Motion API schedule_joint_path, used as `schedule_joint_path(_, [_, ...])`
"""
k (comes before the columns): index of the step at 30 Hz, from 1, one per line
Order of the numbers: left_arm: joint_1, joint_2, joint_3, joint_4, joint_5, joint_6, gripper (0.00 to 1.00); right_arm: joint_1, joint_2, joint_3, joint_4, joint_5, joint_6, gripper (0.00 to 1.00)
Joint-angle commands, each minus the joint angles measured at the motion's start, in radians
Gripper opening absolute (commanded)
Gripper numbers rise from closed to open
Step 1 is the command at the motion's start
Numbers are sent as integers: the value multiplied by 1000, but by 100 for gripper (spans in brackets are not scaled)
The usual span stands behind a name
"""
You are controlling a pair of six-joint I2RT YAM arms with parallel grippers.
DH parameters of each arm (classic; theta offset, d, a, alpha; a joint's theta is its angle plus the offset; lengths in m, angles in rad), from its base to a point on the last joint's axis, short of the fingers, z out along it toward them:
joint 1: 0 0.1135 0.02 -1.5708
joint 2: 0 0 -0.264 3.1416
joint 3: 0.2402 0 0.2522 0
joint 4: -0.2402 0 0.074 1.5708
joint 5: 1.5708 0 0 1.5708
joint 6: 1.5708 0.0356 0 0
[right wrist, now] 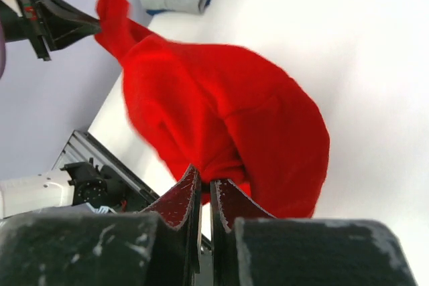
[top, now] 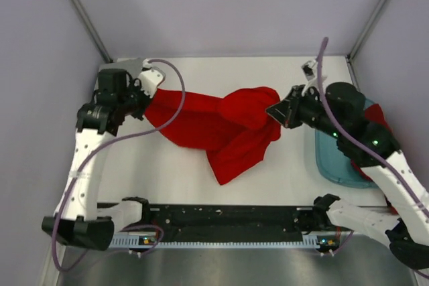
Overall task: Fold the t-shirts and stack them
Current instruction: Flatten out the tshirt
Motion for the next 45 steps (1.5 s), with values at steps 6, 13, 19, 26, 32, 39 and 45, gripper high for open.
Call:
schedule_joint_path(6, [66, -319, 168, -175, -291, 87, 0, -4, -115, 279, -351, 47, -147, 0])
schedule_joint_path(13, [66, -402, 218, -238, -351, 61, 0, -3, -195, 268, -360, -13, -115, 0])
schedule_joint_path(19, [66, -378, -5, -119, -329, 33, 0, -7, -102, 139, -333, 204, -159, 0])
schedule_joint_path(26, [66, -63, 201, 69, -289, -25, 0, -252, 251, 350, -98, -85, -236, 0])
schedule_joint_path(32, [66, 147, 561, 145, -308, -35, 0, -346, 564, 825, -87, -180, -262, 0])
schedule_joint_path(39, [66, 31, 461, 188, -244, 21, 0, -360, 429, 706, -104, -248, -334, 0])
schedule_joint_path(45, [66, -161, -126, 276, -125, 79, 0, -355, 229, 77, -25, -378, -331, 0])
